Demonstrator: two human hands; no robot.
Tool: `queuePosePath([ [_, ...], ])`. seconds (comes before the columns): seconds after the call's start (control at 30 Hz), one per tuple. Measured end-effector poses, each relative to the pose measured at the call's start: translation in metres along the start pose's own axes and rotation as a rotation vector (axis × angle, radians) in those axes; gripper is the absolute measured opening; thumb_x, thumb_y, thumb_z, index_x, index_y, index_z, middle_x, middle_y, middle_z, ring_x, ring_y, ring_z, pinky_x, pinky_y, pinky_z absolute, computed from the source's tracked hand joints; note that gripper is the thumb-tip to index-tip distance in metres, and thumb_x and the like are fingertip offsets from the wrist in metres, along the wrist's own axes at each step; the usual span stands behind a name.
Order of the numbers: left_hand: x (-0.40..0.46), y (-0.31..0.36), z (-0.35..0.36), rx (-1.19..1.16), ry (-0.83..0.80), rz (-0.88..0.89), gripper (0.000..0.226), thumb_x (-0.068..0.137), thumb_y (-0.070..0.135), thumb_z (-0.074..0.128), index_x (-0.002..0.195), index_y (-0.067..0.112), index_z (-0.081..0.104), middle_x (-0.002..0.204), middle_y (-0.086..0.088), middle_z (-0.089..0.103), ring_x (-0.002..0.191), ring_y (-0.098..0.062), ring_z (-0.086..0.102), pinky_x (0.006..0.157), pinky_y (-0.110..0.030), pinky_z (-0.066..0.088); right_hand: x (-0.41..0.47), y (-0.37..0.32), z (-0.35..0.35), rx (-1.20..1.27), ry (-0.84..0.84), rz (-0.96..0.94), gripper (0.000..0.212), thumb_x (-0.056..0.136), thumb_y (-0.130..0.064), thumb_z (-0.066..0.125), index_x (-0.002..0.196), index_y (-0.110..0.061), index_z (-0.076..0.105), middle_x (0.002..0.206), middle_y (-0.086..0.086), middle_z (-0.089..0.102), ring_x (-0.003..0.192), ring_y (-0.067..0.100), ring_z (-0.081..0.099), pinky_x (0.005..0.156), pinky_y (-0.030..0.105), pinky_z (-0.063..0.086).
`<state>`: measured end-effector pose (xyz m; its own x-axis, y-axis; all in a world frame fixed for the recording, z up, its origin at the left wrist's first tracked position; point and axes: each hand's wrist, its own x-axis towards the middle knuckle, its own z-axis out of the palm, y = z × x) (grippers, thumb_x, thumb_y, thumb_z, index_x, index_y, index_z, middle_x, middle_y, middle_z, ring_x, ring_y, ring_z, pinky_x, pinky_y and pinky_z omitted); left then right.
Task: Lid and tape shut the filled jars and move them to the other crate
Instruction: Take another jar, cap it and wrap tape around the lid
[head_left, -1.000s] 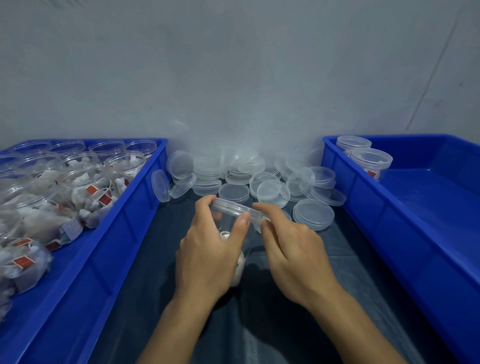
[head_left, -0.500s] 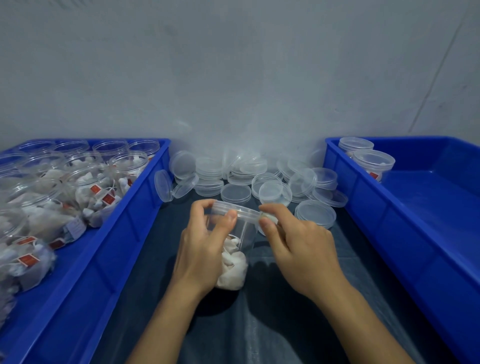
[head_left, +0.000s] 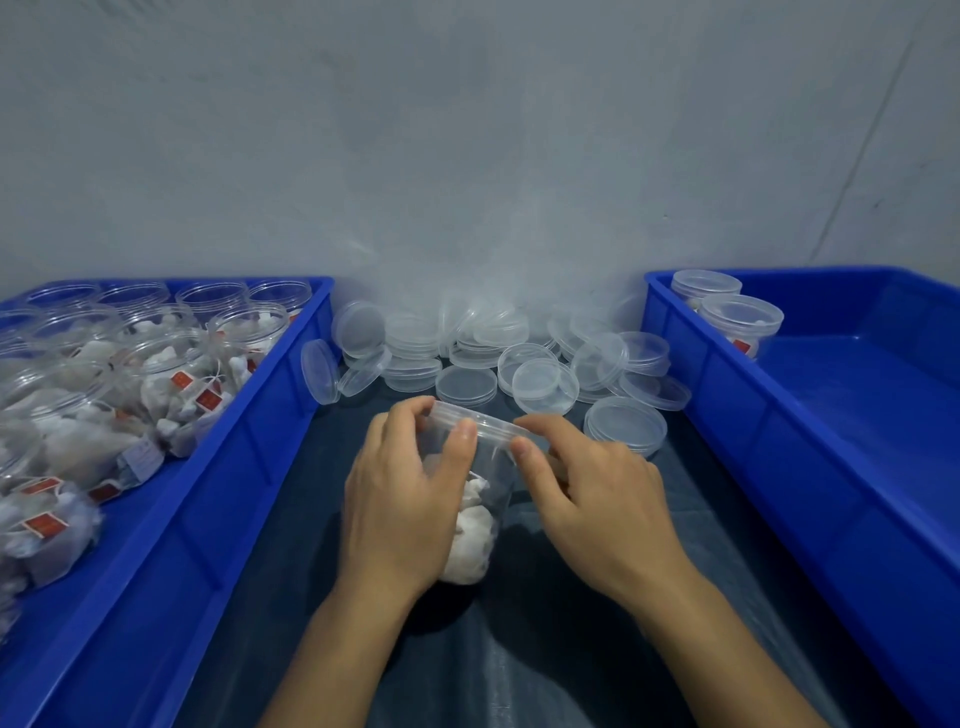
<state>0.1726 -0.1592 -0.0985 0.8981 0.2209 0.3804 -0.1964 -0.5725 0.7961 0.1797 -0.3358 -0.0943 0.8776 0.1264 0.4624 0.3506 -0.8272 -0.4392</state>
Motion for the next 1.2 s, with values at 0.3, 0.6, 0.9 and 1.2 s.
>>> queuePosePath([
  [0.3,-0.007,0.01,0.007,0.213,0.023,-0.032,0.065,0.09,0.083,0.036,0.138,0.039,0.039,0.12,0.017,0.057,0.101,-0.016,0.056,0.081,-0.036,0.034,-0.005,-0.012,0.006,-0.127,0.058,-0.077,0.045,0.103,-0.057,0.023,0.114,-0.034,0.06,0.08,-0.005,0.073,0.076,0.026,0.07,0.058,0.039,0.044],
  [0.6,0.002,0.0,-0.004,0.024,0.002,-0.087,0.07,0.079,0.09,0.036,0.128,0.042,0.05,0.094,0.027,0.066,0.092,0.002,0.06,0.075,-0.032,0.043,0.0,-0.009,-0.001,-0.127,0.057,-0.13,0.033,0.099,-0.04,0.03,0.12,-0.037,0.055,0.06,-0.011,0.056,0.059,0.022,0.06,0.051,0.038,0.04],
  [0.9,0.007,-0.007,-0.004,-0.251,-0.023,-0.149,0.058,0.081,0.084,0.05,0.11,0.035,0.062,0.1,0.02,0.074,0.093,0.002,0.068,0.086,-0.039,0.056,0.001,-0.008,0.004,-0.166,0.027,-0.17,0.034,0.105,-0.047,0.021,0.127,-0.038,0.046,0.078,-0.01,0.07,0.068,0.026,0.066,0.055,0.037,0.03],
  [1.2,0.01,-0.011,-0.002,-0.434,-0.091,-0.197,0.056,0.081,0.078,0.058,0.107,0.03,0.067,0.102,0.005,0.076,0.091,-0.011,0.073,0.079,-0.036,0.055,0.003,-0.004,0.002,-0.092,-0.005,-0.089,0.042,0.1,-0.064,0.016,0.123,-0.044,0.045,0.074,-0.008,0.069,0.077,0.025,0.068,0.065,0.042,0.049],
])
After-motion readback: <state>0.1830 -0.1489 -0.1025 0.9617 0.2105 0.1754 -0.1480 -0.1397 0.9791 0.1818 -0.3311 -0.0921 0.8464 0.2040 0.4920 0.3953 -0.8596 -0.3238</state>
